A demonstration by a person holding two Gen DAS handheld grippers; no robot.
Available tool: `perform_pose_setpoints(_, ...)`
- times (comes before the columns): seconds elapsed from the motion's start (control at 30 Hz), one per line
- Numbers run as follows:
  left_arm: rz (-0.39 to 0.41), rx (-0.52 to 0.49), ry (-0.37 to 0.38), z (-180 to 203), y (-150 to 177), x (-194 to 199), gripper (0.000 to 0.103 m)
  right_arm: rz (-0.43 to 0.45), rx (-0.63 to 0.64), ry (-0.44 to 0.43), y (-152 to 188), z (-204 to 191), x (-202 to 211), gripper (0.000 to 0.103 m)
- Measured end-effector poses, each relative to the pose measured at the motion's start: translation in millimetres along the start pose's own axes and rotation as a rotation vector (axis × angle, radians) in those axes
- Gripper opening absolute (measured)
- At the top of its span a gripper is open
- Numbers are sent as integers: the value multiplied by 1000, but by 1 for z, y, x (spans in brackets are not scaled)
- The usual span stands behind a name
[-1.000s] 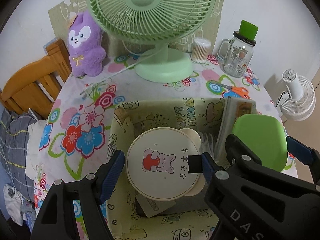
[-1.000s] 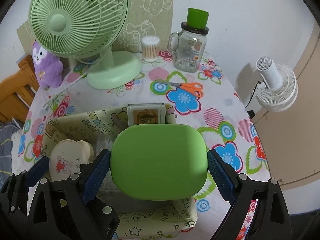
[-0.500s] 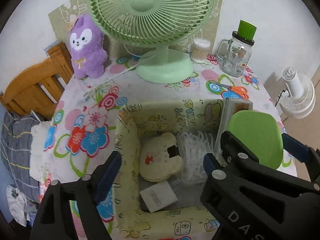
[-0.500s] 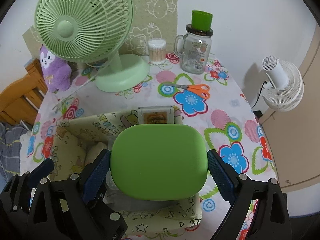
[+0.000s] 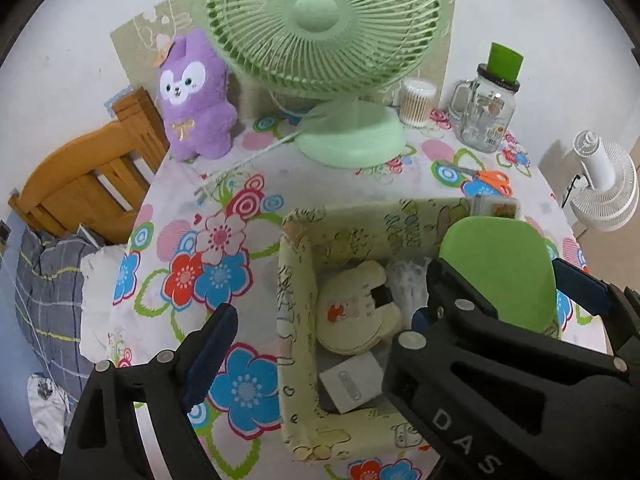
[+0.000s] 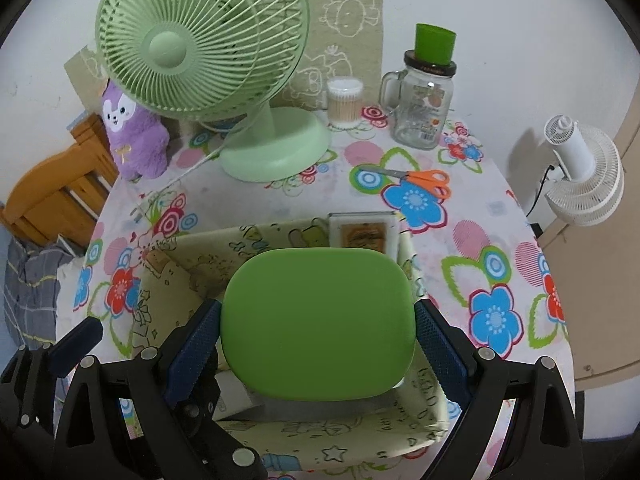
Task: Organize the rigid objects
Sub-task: 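Lower the green case into the fabric box and open the right tool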
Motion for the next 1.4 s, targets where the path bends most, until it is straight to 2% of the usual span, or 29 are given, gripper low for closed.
perform_pose_setpoints(0.5, -71, 23, -13, -16, 16, -27, 91, -79, -8, -36, 17, -18, -35, 96)
perform_pose_setpoints(0.7, -80, 28, -11, -16, 17, -29, 91, -93, -43, -76, 19, -20, -41, 102)
perform_pose_setpoints(0.97, -75, 6, -1, -6, 18, -23, 91, -98, -24, -51, 22, -12, -35, 102)
perform_pose_setpoints(1.17, -65, 13, 12, 1, 19, -11, 91, -70, -24, -38, 20, -1, -20, 102)
perform_pose_setpoints(1.4, -42, -22, 0, 13, 18, 5, 91, -45, -28, -9, 21, 13, -1, 102)
Point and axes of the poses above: each gripper's, at about its wrist camera, not at the fingertips, and x roughly against the way its jaws point, z to its right, y to its underside, the point moved 6 cm from there along -x, roughly the way its jaws point, and after that the axes turned 13 degrees about -x, right-handed, at the moved point
